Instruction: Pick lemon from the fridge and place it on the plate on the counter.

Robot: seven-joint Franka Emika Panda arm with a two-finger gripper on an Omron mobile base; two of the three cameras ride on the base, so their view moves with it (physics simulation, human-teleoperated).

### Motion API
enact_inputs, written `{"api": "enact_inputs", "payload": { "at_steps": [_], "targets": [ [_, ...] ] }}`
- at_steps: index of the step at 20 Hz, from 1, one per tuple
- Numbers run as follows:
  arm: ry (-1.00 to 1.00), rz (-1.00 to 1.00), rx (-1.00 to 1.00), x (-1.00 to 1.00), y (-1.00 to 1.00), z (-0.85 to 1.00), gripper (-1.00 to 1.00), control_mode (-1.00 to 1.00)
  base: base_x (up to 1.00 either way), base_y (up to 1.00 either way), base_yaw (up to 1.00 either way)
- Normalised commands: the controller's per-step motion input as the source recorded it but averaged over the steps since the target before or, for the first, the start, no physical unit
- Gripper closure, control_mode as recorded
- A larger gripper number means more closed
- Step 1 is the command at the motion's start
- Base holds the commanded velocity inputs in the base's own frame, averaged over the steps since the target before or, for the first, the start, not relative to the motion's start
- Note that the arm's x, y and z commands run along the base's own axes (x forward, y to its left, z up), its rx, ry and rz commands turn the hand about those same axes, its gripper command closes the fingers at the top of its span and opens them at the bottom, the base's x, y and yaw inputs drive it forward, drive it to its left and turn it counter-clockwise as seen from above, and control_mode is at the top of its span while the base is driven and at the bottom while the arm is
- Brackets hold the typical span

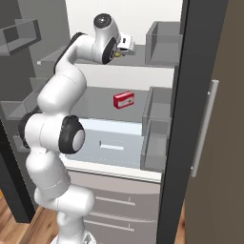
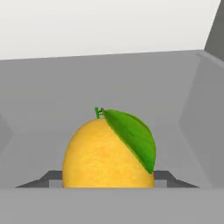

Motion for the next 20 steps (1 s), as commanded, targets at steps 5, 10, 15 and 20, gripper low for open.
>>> {"api": "enact_inputs", "payload": {
  "at_steps": [5, 10, 15, 20],
  "targets": [
    [-0.01, 0.00, 0.06, -0.76, 0.03, 0.50, 1.00, -1.00, 0.00, 0.00, 0.00],
    [0.01, 0.00, 0.01, -1.00, 0.05, 0.25, 1.00, -1.00, 0.00, 0.00, 0.00],
    [0.02, 0.00, -0.01, -0.99, 0.17, -0.01, 1.00, -1.00, 0.00, 0.00, 0.00],
    [0.01, 0.00, -0.04, -0.94, 0.25, -0.36, 1.00, -1.00, 0.00, 0.00, 0.00]
  ]
}}
